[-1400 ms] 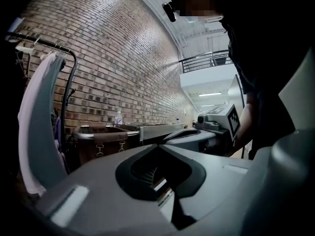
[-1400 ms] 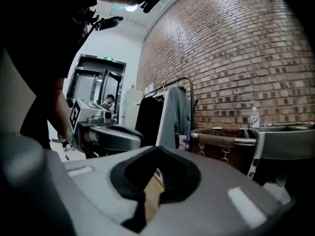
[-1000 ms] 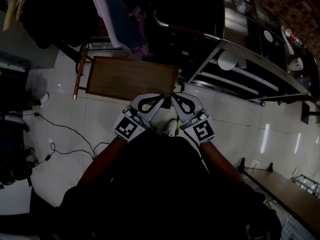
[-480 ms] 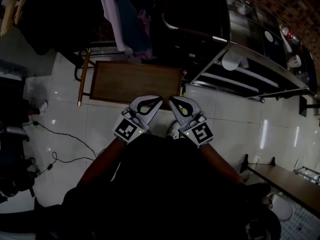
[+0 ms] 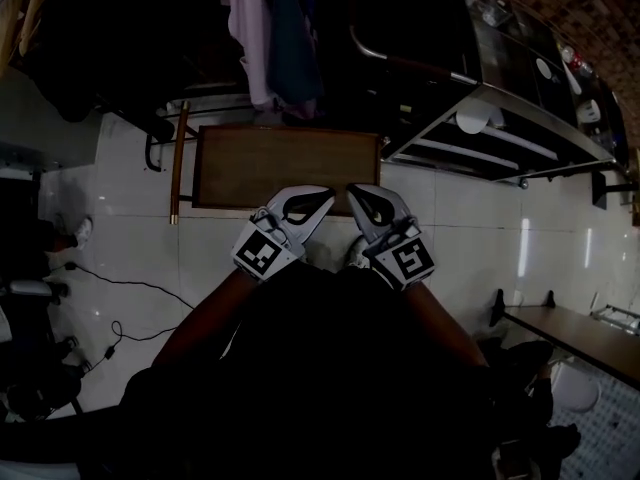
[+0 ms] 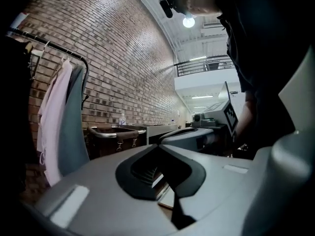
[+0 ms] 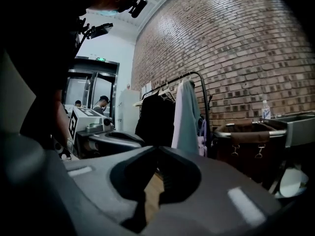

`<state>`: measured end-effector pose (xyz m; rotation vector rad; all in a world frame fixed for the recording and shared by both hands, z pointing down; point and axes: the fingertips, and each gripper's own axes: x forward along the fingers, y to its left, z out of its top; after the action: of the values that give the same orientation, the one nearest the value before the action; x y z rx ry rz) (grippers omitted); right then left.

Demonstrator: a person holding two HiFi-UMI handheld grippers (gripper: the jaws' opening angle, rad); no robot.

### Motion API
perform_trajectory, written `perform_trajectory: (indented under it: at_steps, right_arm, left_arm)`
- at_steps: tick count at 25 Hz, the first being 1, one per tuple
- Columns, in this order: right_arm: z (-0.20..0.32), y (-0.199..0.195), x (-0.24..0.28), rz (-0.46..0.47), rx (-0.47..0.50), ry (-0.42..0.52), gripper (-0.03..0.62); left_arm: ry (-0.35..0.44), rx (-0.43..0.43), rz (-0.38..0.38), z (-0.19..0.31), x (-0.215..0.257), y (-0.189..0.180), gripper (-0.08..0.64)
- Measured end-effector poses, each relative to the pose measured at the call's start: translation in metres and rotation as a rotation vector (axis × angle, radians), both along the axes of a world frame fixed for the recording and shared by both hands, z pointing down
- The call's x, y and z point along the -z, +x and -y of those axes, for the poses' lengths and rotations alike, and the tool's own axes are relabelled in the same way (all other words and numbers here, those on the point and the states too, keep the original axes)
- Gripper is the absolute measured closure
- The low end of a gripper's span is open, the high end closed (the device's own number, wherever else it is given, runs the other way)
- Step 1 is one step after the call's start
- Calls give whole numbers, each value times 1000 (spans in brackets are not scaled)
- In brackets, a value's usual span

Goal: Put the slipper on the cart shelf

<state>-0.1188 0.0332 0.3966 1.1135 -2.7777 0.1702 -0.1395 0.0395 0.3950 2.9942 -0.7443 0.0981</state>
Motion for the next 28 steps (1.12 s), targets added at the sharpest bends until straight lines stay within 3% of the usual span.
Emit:
perform_trajectory:
  at_steps: [6, 12, 28]
  right_arm:
    - [4, -24, 6, -5, -21, 29, 591]
    - [0, -35, 14, 3, 21, 54, 591]
    - [7, -3, 8, 33, 59, 29, 591]
  left_arm:
    - [-4, -15, -14, 8, -1, -26, 560]
    - [1, 7, -23, 6, 4, -32, 560]
    - [-14, 47, -13, 8, 5, -5, 560]
